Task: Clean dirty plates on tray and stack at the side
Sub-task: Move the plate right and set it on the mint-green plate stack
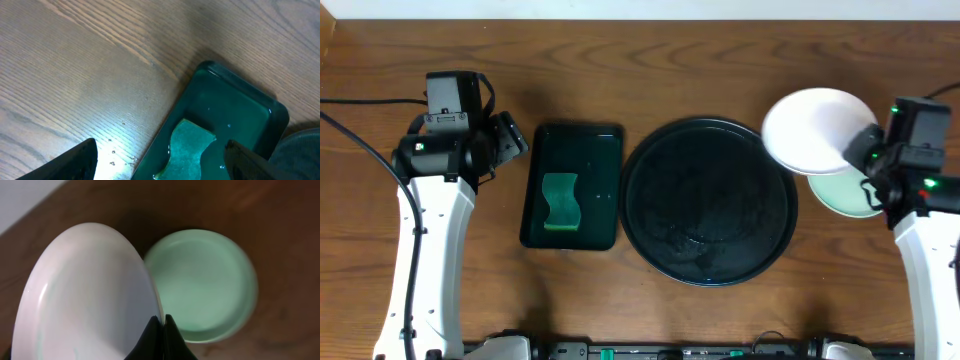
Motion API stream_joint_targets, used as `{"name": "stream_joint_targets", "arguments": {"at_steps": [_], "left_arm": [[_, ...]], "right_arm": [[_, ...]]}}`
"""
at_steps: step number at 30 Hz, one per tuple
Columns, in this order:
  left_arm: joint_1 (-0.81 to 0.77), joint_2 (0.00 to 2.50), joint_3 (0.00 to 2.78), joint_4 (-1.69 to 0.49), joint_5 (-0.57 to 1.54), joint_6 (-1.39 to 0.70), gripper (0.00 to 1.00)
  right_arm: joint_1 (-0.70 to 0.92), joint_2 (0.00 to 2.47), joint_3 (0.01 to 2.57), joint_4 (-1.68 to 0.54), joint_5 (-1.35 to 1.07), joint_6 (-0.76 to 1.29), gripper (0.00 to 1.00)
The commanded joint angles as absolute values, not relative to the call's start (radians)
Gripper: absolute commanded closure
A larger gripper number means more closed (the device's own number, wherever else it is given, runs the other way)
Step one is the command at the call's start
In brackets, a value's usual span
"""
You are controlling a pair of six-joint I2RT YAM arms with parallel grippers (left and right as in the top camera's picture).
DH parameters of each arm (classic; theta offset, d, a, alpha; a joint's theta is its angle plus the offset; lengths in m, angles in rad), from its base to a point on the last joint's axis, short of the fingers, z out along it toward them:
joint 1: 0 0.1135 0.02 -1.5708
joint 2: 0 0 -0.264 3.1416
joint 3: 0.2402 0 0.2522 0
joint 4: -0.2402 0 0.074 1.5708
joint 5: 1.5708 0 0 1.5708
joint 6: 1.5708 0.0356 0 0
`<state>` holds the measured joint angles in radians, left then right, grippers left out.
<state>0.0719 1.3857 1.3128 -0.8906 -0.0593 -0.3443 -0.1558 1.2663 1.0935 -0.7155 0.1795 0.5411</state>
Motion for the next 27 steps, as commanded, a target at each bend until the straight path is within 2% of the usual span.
{"name": "stream_joint_targets", "arguments": {"at_steps": [1, 11, 17, 27], "left_arm": [[0.076, 1.386, 1.324, -0.892, -0.075, -0.356, 0.19], [0.076, 1.386, 1.324, -0.892, -0.075, -0.356, 0.19], [0.076, 1.386, 1.324, -0.892, -0.075, -0.356, 0.19], [0.076, 1.386, 1.324, -0.892, -0.075, -0.356, 0.19]], "right_arm": [[-0.218, 1.251, 1.099, -0.737, 0.236, 0.553, 0.99], [-0.315, 1.251, 1.079, -0.756, 0.266, 0.562, 0.98], [-0.318, 1.251, 0.992, -0.74, 0.36, 0.694, 0.98], [-0.32, 1.251, 0.773, -0.496, 0.448, 0.733, 0.99]]}}
